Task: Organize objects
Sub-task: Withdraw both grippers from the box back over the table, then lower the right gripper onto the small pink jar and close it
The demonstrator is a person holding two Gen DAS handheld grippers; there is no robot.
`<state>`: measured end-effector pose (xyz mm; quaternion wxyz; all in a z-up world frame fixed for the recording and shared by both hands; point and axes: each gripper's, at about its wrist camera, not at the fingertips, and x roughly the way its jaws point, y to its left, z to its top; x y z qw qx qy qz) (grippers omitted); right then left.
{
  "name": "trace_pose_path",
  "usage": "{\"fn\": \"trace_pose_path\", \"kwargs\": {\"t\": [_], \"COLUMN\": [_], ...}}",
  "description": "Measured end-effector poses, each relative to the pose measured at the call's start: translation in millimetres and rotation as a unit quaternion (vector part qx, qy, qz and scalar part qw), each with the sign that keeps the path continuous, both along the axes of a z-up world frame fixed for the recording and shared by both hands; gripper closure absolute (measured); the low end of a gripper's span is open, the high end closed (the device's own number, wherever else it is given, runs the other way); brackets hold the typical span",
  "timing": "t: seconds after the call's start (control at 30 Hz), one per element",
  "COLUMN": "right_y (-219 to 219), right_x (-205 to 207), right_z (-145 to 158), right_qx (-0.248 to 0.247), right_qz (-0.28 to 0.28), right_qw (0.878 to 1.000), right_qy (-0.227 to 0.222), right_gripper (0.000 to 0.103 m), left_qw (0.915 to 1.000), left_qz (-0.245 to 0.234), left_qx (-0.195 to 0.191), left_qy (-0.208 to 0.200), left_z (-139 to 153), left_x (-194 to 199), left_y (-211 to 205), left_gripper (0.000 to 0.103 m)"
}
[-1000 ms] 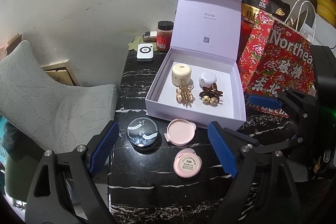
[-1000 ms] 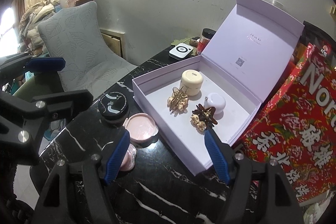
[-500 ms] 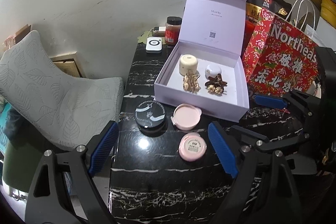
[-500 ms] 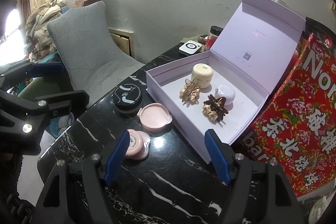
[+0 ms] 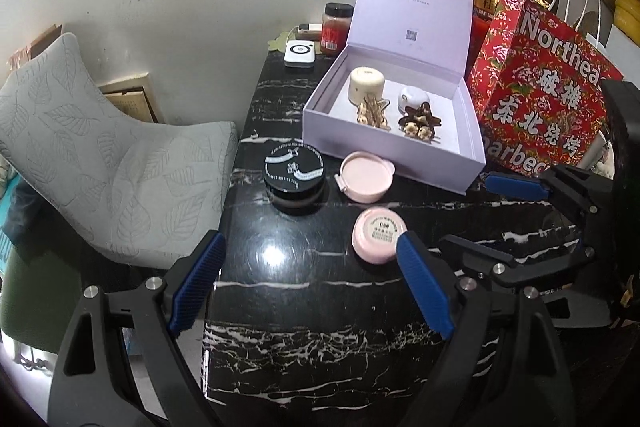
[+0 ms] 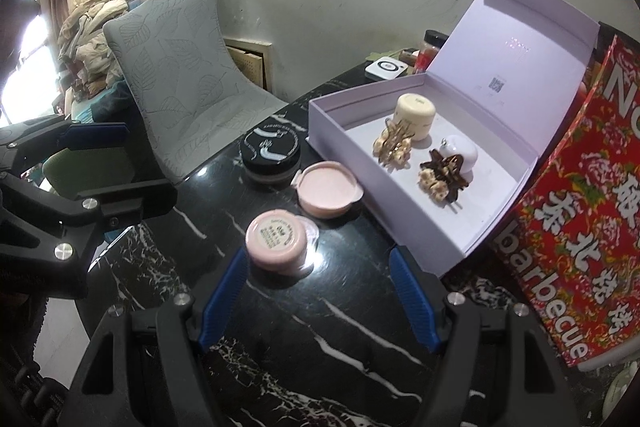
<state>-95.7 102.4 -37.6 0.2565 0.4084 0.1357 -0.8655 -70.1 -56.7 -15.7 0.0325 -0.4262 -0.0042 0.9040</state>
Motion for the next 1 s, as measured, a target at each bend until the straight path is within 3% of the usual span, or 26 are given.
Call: {"fn": "trace_pose_path", "kwargs": {"t": [0.57,1.0], "right_y": [-6,-28], "right_x": [12,-5], "right_z": [-37,-53], "right_qx": [-0.011,-0.031], "right_qz": [0.012,0.031], "right_qw": [1.0,0.999], "right_qy": [-0.022,-0.003], "right_gripper": [0.028,0.028], "left_qw": [0.9998,0.999], "left_qz": [-0.002,0.004], "left_qx": [0.019,0.036], "left_qy": [-0.007,-0.025], "left_z": [-35,-60], "left_x": [18,10], "left_y": [-8,-24], "left_gripper": [0.016,0.016]}}
